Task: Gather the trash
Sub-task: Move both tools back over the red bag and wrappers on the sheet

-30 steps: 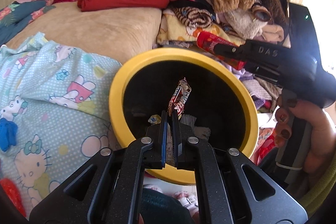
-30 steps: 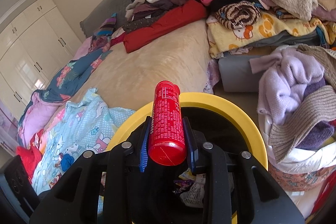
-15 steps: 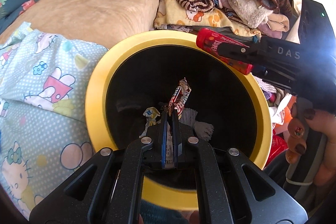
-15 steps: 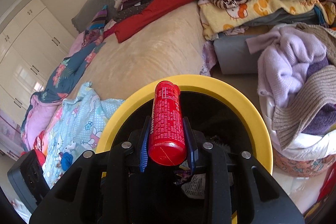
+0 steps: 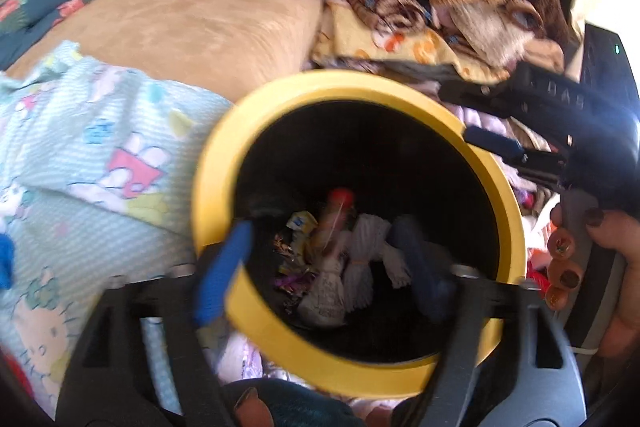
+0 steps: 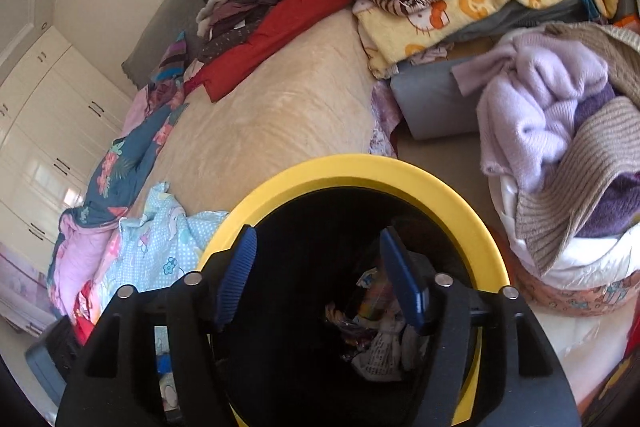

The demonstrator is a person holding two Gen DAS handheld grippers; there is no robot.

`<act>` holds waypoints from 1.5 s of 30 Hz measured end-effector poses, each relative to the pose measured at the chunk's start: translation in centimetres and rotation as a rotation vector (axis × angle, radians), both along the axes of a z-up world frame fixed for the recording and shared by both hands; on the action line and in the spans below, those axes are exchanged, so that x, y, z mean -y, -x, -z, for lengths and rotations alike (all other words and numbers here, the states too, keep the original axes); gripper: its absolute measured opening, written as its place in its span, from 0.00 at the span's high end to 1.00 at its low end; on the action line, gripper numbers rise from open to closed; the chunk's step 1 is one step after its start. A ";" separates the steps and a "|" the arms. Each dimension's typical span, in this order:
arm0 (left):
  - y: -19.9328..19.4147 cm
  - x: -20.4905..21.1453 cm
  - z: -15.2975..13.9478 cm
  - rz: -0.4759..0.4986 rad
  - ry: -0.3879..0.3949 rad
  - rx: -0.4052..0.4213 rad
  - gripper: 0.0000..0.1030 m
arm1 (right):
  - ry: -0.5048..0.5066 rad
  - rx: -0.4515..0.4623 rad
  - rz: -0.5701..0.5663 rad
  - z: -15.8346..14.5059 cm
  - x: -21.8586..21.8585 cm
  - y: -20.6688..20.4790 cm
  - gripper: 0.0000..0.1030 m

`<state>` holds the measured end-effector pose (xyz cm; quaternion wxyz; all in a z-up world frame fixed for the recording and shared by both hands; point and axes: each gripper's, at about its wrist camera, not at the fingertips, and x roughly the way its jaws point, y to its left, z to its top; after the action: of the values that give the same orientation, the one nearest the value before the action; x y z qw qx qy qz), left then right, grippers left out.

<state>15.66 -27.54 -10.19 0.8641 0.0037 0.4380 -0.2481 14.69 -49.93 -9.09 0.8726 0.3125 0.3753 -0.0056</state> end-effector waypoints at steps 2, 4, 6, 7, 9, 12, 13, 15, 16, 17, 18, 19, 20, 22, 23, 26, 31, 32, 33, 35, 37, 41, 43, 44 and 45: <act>0.4 -1.1 -0.8 -0.030 0.035 0.029 0.10 | 0.025 0.014 -0.009 -0.5 -0.5 0.0 0.35; 0.7 -2.3 -1.5 -0.059 0.046 0.046 0.10 | 0.046 0.031 -0.018 -0.9 -1.1 0.0 0.32; 1.2 -3.3 -2.3 -0.085 0.045 0.081 0.10 | 0.065 0.056 -0.039 -1.5 -1.8 0.0 0.30; 1.4 -3.7 -2.6 -0.094 0.047 0.091 0.10 | 0.075 0.066 -0.046 -1.7 -2.1 0.0 0.30; 1.6 -4.6 -3.1 -0.119 0.046 0.107 0.10 | 0.092 0.086 -0.059 -2.2 -2.6 0.1 0.27; 2.0 -5.9 -3.9 -0.146 0.049 0.134 0.10 | 0.107 0.113 -0.076 -2.8 -3.4 0.2 0.27; 2.1 -6.2 -4.2 -0.157 0.046 0.149 0.10 | 0.114 0.122 -0.081 -3.0 -3.8 0.2 0.27; 2.4 -7.2 -4.6 -0.175 0.044 0.169 0.10 | 0.125 0.136 -0.094 -3.3 -4.5 0.3 0.27; 2.6 -7.8 -4.9 -0.189 0.042 0.179 0.10 | 0.135 0.146 -0.105 -3.5 -5.0 0.3 0.27; 2.6 -8.2 -5.0 -0.201 0.043 0.184 0.10 | 0.142 0.151 -0.112 -3.6 -5.3 0.3 0.27; 2.7 -8.6 -5.2 -0.208 0.047 0.186 0.10 | 0.147 0.156 -0.119 -3.7 -5.6 0.3 0.26; 2.8 -9.2 -5.4 -0.217 0.051 0.191 0.10 | 0.154 0.164 -0.130 -3.9 -6.1 0.3 0.26; 2.9 -9.8 -5.6 -0.231 0.054 0.199 0.10 | 0.163 0.172 -0.137 -4.1 -6.6 0.3 0.26; 3.1 -10.4 -6.0 -0.247 0.052 0.214 0.10 | 0.170 0.187 -0.154 -4.3 -7.1 0.4 0.26; 3.2 -10.9 -6.2 -0.258 0.050 0.224 0.10 | 0.175 0.194 -0.161 -4.5 -7.4 0.4 0.26; 3.5 -11.8 -6.6 -0.277 0.050 0.236 0.10 | 0.191 0.221 -0.181 -5.0 -8.3 0.6 0.25; 3.8 -13.7 -7.0 -0.314 0.052 0.250 0.10 | 0.200 0.251 -0.215 -5.6 -9.7 0.9 0.23; 3.9 -14.1 -7.0 -0.324 0.054 0.252 0.10 | 0.203 0.255 -0.225 -5.7 -10.1 1.0 0.23; 3.9 -14.4 -7.1 -0.329 0.055 0.253 0.10 | 0.208 0.258 -0.232 -5.8 -10.4 1.0 0.23; 3.9 -15.0 -7.2 -0.343 0.054 0.257 0.10 | 0.212 0.268 -0.251 -6.0 -11.2 1.1 0.23; 4.0 -15.8 -7.3 -0.361 0.053 0.262 0.10 | 0.214 0.280 -0.267 -6.1 -11.9 1.3 0.22; 4.0 -17.4 -7.5 -0.397 0.056 0.267 0.10 | 0.226 0.304 -0.318 -6.5 -13.9 1.6 0.20; 4.0 -18.1 -7.6 -0.409 0.055 0.269 0.10 | 0.236 0.313 -0.346 -6.7 -15.0 1.7 0.20; 4.1 -18.5 -7.7 -0.417 0.052 0.273 0.10 | 0.242 0.317 -0.359 -6.7 -15.6 1.7 0.19; 4.1 -18.8 -7.7 -0.421 0.049 0.274 0.10 | 0.250 0.320 -0.376 -6.8 -16.3 1.8 0.19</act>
<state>11.61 -8.75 -2.50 0.9478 -0.0750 0.3017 -0.0705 12.89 -33.67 -2.33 0.9384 0.1242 0.2803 0.1596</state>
